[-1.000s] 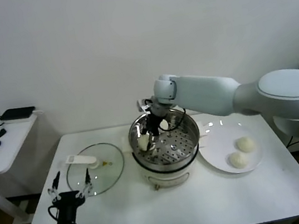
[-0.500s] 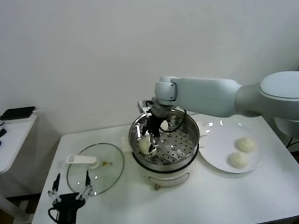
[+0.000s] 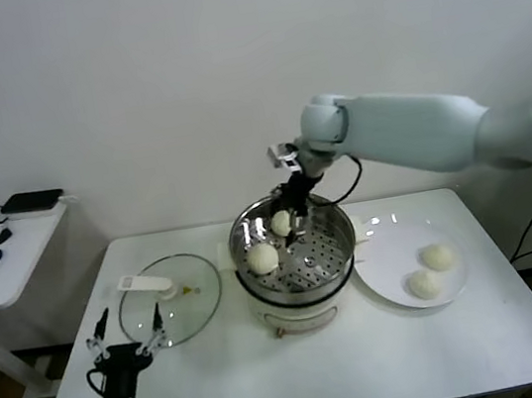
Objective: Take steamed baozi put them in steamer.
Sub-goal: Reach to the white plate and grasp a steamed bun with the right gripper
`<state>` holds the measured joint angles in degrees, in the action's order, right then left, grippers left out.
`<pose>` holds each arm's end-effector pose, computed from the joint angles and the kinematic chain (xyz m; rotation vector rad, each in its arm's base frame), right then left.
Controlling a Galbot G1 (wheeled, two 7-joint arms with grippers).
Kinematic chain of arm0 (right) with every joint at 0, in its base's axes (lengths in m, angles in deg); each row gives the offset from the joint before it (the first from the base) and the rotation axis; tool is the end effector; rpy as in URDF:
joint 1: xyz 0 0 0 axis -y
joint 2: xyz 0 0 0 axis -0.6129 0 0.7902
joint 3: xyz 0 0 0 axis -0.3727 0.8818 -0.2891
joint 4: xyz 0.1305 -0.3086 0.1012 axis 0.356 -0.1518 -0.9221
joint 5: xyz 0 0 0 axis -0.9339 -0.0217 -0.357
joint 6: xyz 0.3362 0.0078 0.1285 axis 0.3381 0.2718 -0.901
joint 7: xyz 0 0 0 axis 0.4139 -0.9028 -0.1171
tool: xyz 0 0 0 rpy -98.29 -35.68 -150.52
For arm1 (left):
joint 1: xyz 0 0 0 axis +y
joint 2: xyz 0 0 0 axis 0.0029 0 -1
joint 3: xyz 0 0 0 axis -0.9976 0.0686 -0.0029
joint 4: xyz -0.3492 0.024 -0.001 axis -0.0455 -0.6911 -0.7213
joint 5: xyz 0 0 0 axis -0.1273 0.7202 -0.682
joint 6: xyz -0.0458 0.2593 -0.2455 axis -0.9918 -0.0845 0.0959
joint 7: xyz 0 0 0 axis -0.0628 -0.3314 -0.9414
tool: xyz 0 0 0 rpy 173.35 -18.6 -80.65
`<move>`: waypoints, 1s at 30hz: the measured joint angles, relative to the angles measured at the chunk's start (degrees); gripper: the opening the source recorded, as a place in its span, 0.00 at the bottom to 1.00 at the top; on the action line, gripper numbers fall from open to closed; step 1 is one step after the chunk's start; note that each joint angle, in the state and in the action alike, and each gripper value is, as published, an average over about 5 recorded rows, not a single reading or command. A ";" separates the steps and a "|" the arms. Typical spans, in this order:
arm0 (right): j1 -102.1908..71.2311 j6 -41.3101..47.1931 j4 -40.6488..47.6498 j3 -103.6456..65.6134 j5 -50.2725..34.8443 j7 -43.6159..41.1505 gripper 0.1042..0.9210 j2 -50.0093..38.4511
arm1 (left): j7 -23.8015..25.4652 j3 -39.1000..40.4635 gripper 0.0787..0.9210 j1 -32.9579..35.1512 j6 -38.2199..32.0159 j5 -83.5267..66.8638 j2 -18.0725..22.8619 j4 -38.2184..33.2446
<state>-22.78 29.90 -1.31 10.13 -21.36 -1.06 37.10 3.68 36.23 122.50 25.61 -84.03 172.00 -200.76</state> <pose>0.5942 0.0523 -0.0048 1.6418 -1.4107 1.2963 0.1711 0.0647 -0.2979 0.1408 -3.0744 -0.3384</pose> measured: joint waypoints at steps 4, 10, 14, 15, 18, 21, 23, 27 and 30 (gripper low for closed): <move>3.56 -1.27 -2.57 2.66 0.47 -1.19 0.88 -4.54 | 0.03 0.22 0.88 -0.06 0.01 -0.11 -0.05 -0.32; 5.80 -3.27 -4.54 4.50 4.52 -2.81 0.88 -11.68 | 0.06 0.56 0.88 -0.14 -0.12 -1.14 -0.63 -0.13; 5.71 -4.72 -4.99 4.68 8.48 -3.68 0.88 -16.22 | 0.08 0.82 0.88 0.21 -0.32 -1.73 -0.74 -0.30; 5.45 -5.05 -5.14 4.58 9.60 -3.88 0.88 -17.32 | 0.08 0.88 0.88 0.30 -0.36 -1.84 -0.73 -0.39; 4.13 -5.89 -5.68 3.86 13.13 -4.38 0.88 -20.46 | 0.11 0.98 0.88 0.51 -0.52 -2.10 -0.60 -0.55; 2.23 -6.46 -6.07 2.78 16.74 -4.61 0.88 -23.17 | 0.13 1.00 0.88 0.58 -0.69 -2.24 -0.44 -0.47; 0.64 -6.62 -6.16 1.97 19.07 -4.66 0.88 -24.62 | 0.13 0.98 0.88 0.63 -0.78 -2.34 -0.33 -0.40; -3.38 -6.65 -5.99 -0.04 23.45 -4.54 0.88 -26.46 | 0.15 0.94 0.88 0.77 -0.87 -2.55 -0.19 -0.35; -6.94 -6.57 -5.66 -1.84 26.33 -4.21 0.88 -27.18 | 0.16 0.90 0.88 0.79 -0.88 -2.63 -0.13 -0.32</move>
<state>-29.73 23.33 -6.97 8.29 4.96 -5.27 9.92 3.83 37.13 123.29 24.73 -86.66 171.88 -201.08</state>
